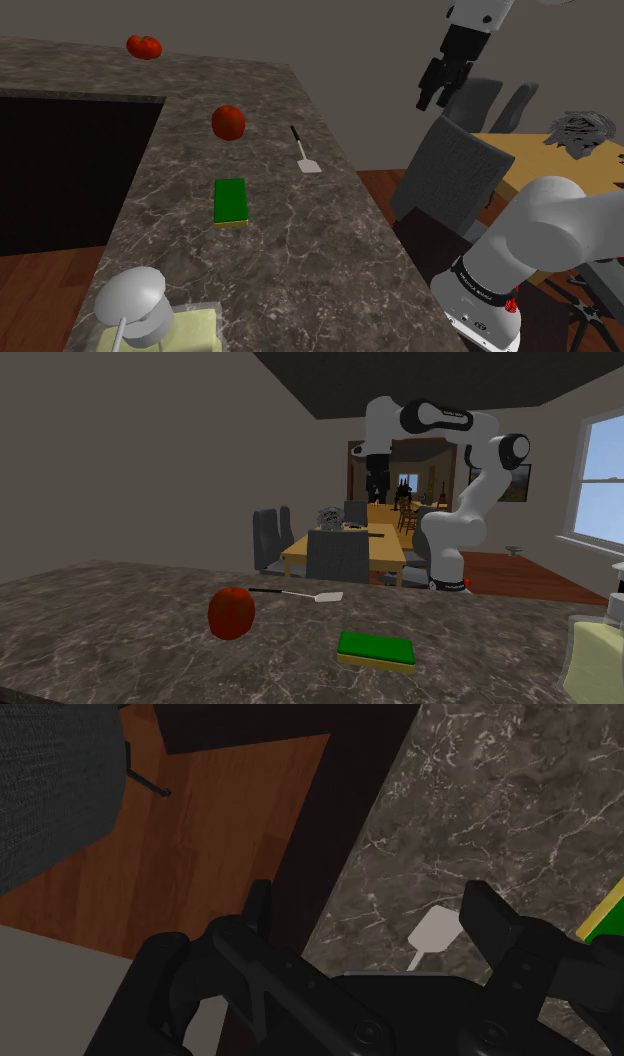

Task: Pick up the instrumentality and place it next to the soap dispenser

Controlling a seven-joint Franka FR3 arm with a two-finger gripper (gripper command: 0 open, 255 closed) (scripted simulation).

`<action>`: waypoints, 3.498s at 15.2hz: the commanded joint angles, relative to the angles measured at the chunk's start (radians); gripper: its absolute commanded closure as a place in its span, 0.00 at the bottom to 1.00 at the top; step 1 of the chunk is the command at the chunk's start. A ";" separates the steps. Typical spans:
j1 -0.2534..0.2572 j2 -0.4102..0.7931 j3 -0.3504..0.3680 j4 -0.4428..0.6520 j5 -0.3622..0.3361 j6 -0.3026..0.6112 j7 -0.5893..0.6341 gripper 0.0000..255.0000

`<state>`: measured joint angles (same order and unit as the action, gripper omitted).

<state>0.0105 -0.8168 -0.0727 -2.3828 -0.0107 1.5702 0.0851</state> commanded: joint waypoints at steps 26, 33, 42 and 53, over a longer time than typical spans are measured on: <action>-0.016 0.860 0.195 0.290 -0.028 0.614 0.512 0.00; -0.005 1.035 0.188 0.415 -0.070 0.667 0.595 0.00; -0.005 1.078 0.184 0.393 -0.079 0.730 0.601 0.00; -0.005 1.078 0.184 0.393 -0.079 0.730 0.601 1.00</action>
<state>0.0060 0.2607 0.1114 -1.9894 -0.0902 2.3006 0.6863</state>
